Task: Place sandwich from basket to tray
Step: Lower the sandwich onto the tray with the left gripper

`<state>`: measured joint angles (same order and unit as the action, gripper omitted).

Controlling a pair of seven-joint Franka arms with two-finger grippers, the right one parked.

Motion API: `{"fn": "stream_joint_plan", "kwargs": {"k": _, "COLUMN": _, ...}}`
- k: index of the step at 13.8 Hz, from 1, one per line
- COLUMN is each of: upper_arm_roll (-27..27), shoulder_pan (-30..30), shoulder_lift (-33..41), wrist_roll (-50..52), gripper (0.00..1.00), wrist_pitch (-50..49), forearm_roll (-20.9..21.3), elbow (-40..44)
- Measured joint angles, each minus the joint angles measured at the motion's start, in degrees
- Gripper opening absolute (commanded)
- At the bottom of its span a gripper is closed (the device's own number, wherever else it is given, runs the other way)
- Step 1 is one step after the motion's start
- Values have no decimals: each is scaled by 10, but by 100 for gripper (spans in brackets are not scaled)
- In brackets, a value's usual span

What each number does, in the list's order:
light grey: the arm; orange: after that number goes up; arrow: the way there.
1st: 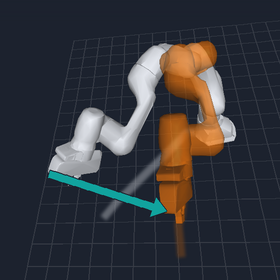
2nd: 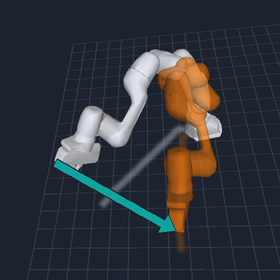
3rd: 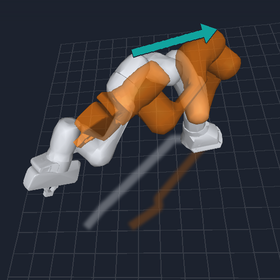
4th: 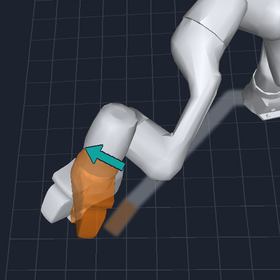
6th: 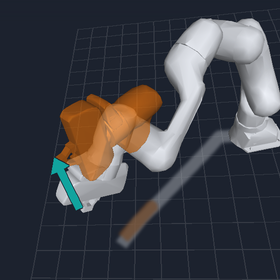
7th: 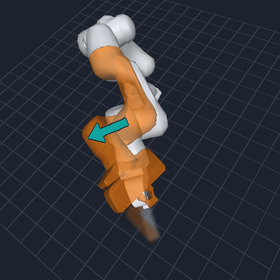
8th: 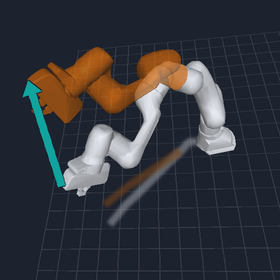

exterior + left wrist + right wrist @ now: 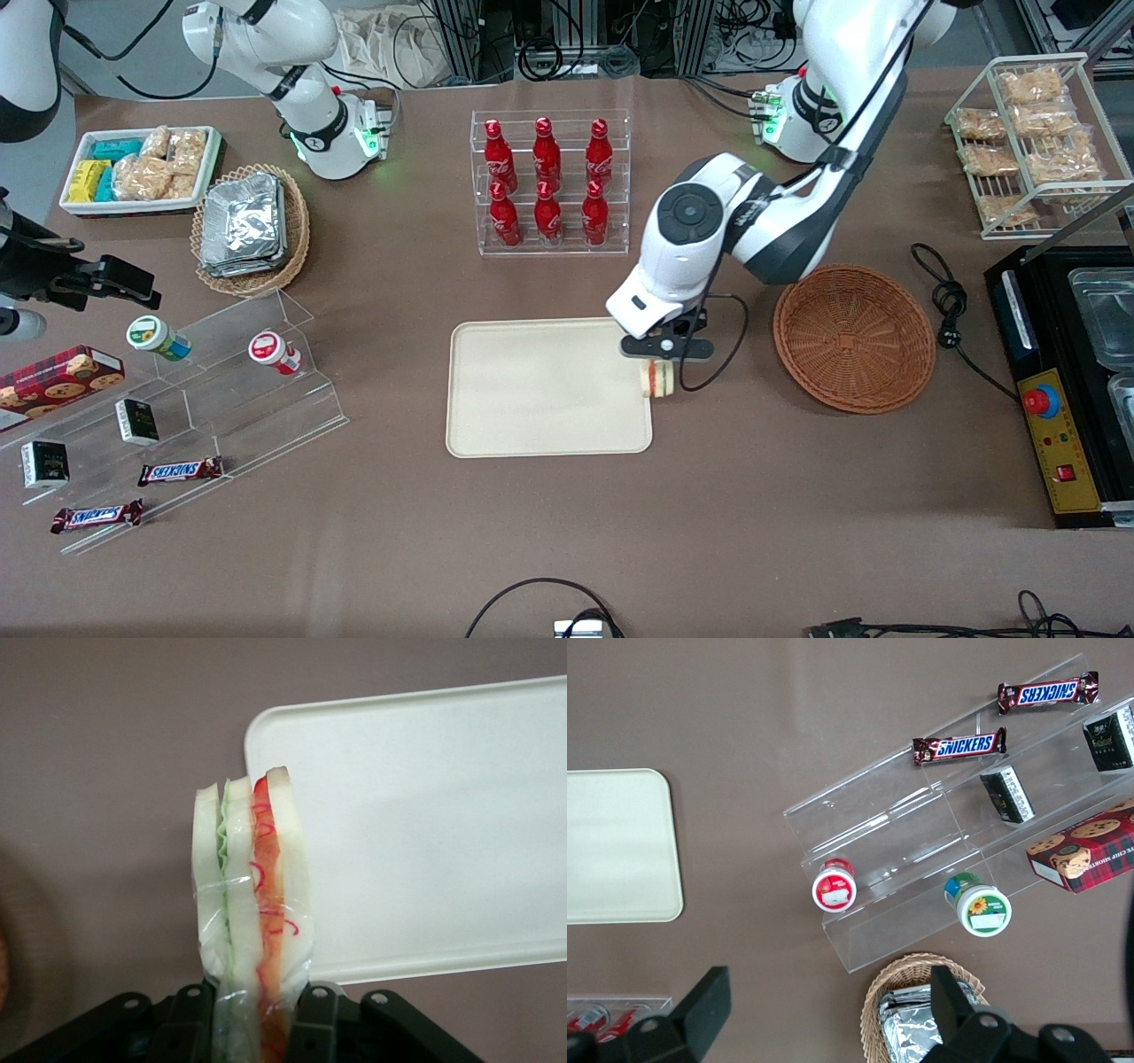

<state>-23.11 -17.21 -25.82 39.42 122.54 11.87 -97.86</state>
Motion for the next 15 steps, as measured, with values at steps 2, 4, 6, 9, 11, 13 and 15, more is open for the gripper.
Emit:
{"fn": "stream_joint_plan", "kwargs": {"k": 2, "upper_arm_roll": 0, "shoulder_pan": -8, "shoulder_lift": -28, "wrist_roll": 12, "gripper": 29, "wrist_pitch": 9, "forearm_roll": 14, "elbow": 22}}
{"fn": "stream_joint_plan", "kwargs": {"k": 4, "upper_arm_roll": 0, "shoulder_pan": -9, "shoulder_lift": -46, "wrist_roll": 17, "gripper": 29, "wrist_pitch": 26, "forearm_roll": 28, "elbow": 30}}
{"fn": "stream_joint_plan", "kwargs": {"k": 6, "upper_arm_roll": 0, "shoulder_pan": -15, "shoulder_lift": -62, "wrist_roll": 21, "gripper": 29, "wrist_pitch": 39, "forearm_roll": 43, "elbow": 33}}
{"fn": "stream_joint_plan", "kwargs": {"k": 9, "upper_arm_roll": 0, "shoulder_pan": -31, "shoulder_lift": -90, "wrist_roll": 54, "gripper": 29, "wrist_pitch": 47, "forearm_roll": 76, "elbow": 49}}
{"fn": "stream_joint_plan", "kwargs": {"k": 11, "upper_arm_roll": 0, "shoulder_pan": -40, "shoulder_lift": -108, "wrist_roll": 75, "gripper": 29, "wrist_pitch": 51, "forearm_roll": 97, "elbow": 57}}
{"fn": "stream_joint_plan", "kwargs": {"k": 13, "upper_arm_roll": 0, "shoulder_pan": -42, "shoulder_lift": -121, "wrist_roll": 81, "gripper": 29, "wrist_pitch": 65, "forearm_roll": 104, "elbow": 59}}
{"fn": "stream_joint_plan", "kwargs": {"k": 15, "upper_arm_roll": 0, "shoulder_pan": -42, "shoulder_lift": -133, "wrist_roll": 81, "gripper": 29, "wrist_pitch": 85, "forearm_roll": 108, "elbow": 59}}
